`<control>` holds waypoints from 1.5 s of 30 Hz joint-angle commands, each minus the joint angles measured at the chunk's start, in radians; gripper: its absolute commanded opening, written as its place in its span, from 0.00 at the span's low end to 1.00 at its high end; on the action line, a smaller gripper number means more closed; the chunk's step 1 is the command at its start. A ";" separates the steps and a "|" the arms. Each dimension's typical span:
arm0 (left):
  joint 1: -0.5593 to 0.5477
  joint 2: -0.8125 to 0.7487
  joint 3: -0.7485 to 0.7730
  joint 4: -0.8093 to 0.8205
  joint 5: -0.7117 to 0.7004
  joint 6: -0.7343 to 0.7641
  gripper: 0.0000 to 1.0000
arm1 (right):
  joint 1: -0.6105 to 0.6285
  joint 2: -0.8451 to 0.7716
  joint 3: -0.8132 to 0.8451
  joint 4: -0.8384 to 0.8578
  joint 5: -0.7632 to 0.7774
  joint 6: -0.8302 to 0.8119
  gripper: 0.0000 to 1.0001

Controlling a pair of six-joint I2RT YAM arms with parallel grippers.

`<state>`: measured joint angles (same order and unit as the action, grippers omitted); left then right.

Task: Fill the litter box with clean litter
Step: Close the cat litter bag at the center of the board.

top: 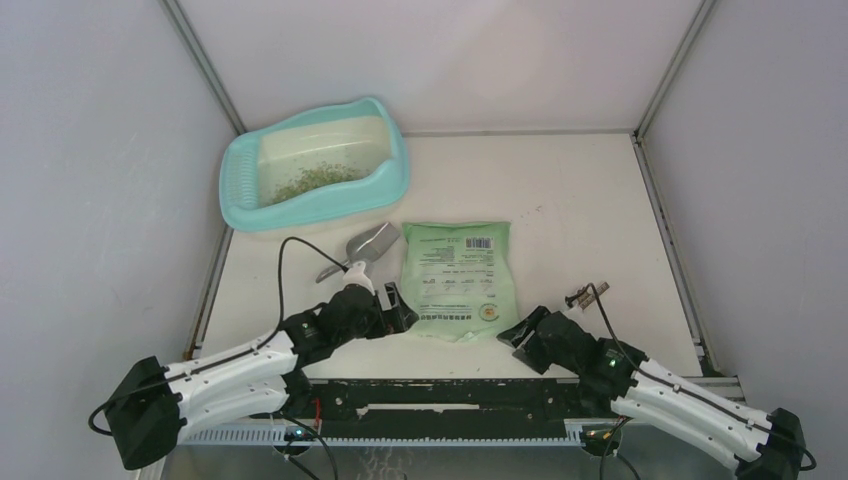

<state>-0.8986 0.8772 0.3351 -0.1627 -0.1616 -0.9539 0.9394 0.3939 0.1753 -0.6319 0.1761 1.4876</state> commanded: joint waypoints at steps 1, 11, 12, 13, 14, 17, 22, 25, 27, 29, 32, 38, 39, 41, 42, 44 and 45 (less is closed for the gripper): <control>-0.010 0.018 -0.017 0.080 0.003 -0.020 1.00 | 0.036 0.049 0.036 -0.014 0.107 0.107 0.67; -0.055 0.176 0.005 0.196 -0.013 -0.053 1.00 | 0.045 0.155 0.041 0.009 0.152 0.133 0.65; -0.056 0.204 0.005 0.205 -0.010 -0.055 1.00 | 0.042 0.140 0.041 -0.001 0.153 0.130 0.65; -0.056 0.222 0.005 0.213 -0.008 -0.056 1.00 | 0.036 0.127 0.041 -0.011 0.154 0.125 0.65; -0.056 0.238 0.005 0.222 -0.006 -0.058 1.00 | 0.027 0.109 0.042 -0.022 0.155 0.118 0.65; -0.056 0.282 0.005 0.247 -0.006 -0.062 1.00 | 0.000 0.053 0.043 -0.066 0.157 0.099 0.64; -0.056 0.377 0.019 0.316 0.015 -0.074 0.92 | -0.054 -0.012 0.044 -0.099 0.142 0.053 0.64; -0.056 0.425 0.018 0.370 0.049 -0.088 0.72 | -0.091 -0.010 0.050 -0.098 0.124 0.018 0.63; -0.056 0.442 0.008 0.406 0.068 -0.099 0.63 | -0.106 -0.003 0.055 -0.091 0.114 -0.004 0.63; -0.056 0.445 -0.002 0.410 0.074 -0.108 0.59 | -0.118 0.008 0.061 -0.084 0.110 -0.026 0.63; -0.056 0.431 -0.021 0.405 0.070 -0.116 0.58 | -0.129 0.023 0.067 -0.068 0.108 -0.052 0.63; -0.056 0.385 -0.054 0.393 0.058 -0.135 0.40 | -0.138 0.066 0.078 -0.038 0.102 -0.090 0.62; -0.056 0.386 -0.054 0.393 0.059 -0.135 0.35 | -0.138 0.072 0.078 -0.031 0.102 -0.096 0.62; -0.056 0.389 -0.054 0.393 0.059 -0.138 0.29 | -0.138 0.082 0.078 -0.022 0.099 -0.104 0.62; -0.057 0.391 -0.054 0.395 0.059 -0.139 0.28 | -0.138 0.085 0.078 -0.016 0.099 -0.110 0.62; -0.056 0.390 -0.060 0.399 0.057 -0.147 0.26 | -0.138 0.090 0.080 -0.010 0.097 -0.122 0.61; -0.056 0.388 -0.063 0.400 0.055 -0.152 0.25 | -0.138 0.092 0.083 -0.006 0.099 -0.132 0.61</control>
<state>-0.9489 1.2751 0.3061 0.2646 -0.1173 -1.0927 0.8062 0.4759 0.2119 -0.6827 0.2714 1.4063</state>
